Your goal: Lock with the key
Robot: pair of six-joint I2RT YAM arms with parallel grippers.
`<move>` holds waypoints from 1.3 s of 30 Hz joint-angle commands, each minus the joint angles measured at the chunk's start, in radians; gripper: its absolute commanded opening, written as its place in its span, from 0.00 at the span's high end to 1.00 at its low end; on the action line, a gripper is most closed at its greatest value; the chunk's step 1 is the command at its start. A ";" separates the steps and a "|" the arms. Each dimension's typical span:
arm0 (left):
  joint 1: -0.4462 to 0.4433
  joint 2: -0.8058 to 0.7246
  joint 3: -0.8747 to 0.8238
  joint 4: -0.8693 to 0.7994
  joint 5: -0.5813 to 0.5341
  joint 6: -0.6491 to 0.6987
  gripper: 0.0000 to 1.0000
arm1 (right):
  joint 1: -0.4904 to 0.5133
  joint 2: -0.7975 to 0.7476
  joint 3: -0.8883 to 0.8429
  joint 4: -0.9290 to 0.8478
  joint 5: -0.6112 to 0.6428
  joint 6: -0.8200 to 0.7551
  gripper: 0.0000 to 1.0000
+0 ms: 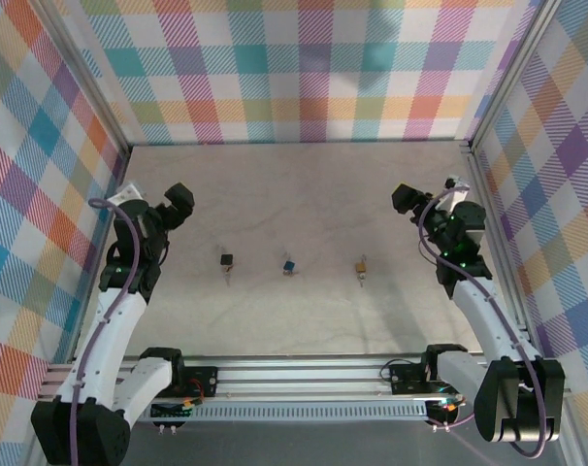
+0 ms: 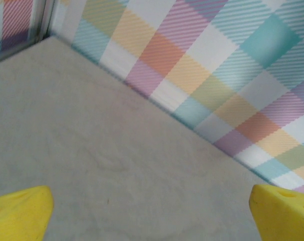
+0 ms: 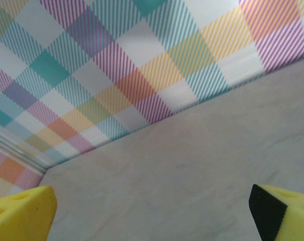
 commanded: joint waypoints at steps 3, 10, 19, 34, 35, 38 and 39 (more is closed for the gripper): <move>-0.001 -0.031 -0.018 -0.244 0.023 -0.039 0.00 | 0.009 0.024 0.051 -0.147 -0.107 0.063 0.01; -0.049 0.042 -0.006 -0.282 0.014 0.019 0.00 | 0.053 0.044 0.056 -0.275 -0.083 0.040 0.01; -0.111 0.179 0.005 -0.355 0.044 0.064 0.00 | 0.131 0.012 0.050 -0.355 -0.007 0.043 0.01; -0.119 0.470 0.033 -0.269 0.181 0.060 0.01 | 0.187 -0.023 0.037 -0.343 -0.021 0.045 0.01; -0.120 0.486 0.037 -0.260 0.195 0.060 0.02 | 0.187 -0.026 0.037 -0.344 -0.022 0.047 0.01; -0.119 0.527 0.056 -0.243 0.216 0.057 0.03 | 0.190 -0.031 0.039 -0.342 -0.028 0.046 0.01; -0.120 0.540 0.062 -0.238 0.223 0.060 0.03 | 0.190 -0.035 0.036 -0.341 -0.028 0.046 0.01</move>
